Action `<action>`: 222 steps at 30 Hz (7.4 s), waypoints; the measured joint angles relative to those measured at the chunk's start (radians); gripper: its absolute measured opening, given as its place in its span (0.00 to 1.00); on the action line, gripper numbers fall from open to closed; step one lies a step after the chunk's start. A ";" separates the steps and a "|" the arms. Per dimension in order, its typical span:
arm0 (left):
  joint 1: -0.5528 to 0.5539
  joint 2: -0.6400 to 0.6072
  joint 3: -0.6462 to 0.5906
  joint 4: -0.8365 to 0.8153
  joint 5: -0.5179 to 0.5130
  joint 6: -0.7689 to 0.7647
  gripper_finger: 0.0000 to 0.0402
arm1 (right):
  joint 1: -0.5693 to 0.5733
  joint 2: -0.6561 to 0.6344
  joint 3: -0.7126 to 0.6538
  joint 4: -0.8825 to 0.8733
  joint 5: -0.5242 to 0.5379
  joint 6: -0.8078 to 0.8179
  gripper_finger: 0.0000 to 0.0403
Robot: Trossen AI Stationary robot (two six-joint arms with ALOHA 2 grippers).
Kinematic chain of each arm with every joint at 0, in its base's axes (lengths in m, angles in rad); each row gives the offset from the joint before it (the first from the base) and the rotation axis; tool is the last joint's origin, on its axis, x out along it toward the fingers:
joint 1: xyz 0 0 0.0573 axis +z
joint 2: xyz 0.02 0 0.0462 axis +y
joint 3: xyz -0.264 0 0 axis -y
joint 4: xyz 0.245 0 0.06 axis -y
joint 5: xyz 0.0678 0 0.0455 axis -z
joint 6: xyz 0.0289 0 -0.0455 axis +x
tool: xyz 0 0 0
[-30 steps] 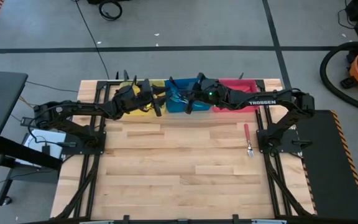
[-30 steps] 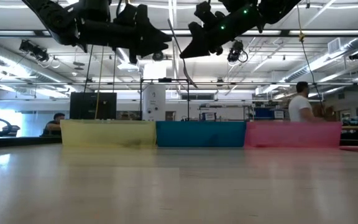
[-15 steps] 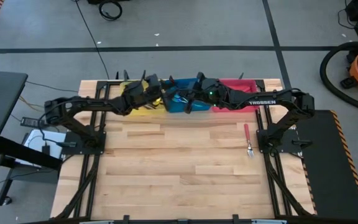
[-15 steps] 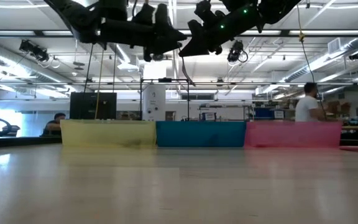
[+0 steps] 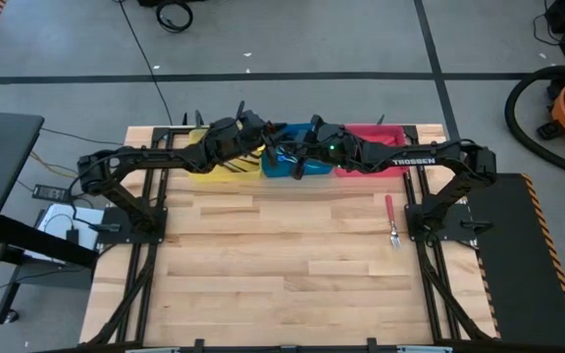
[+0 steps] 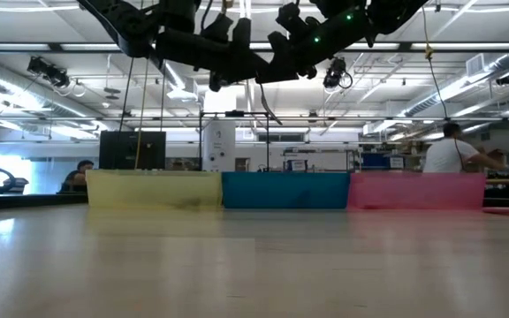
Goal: Sort silverware by color (type)
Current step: Put the black fork into the yellow bin, then put the pink fork into the red bin
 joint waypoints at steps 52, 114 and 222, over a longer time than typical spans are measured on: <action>0.352 -0.130 -0.002 -0.846 -0.013 0.339 0.00 | -0.024 0.000 0.000 -0.068 0.080 0.008 0.30; 0.267 0.058 -0.001 -1.016 -0.180 0.483 0.30 | -0.025 -0.101 0.000 -0.300 0.234 -0.042 0.31; -0.086 -0.061 -0.001 -0.461 -0.178 0.299 0.30 | 0.941 0.203 -0.304 -1.376 -0.245 1.572 0.03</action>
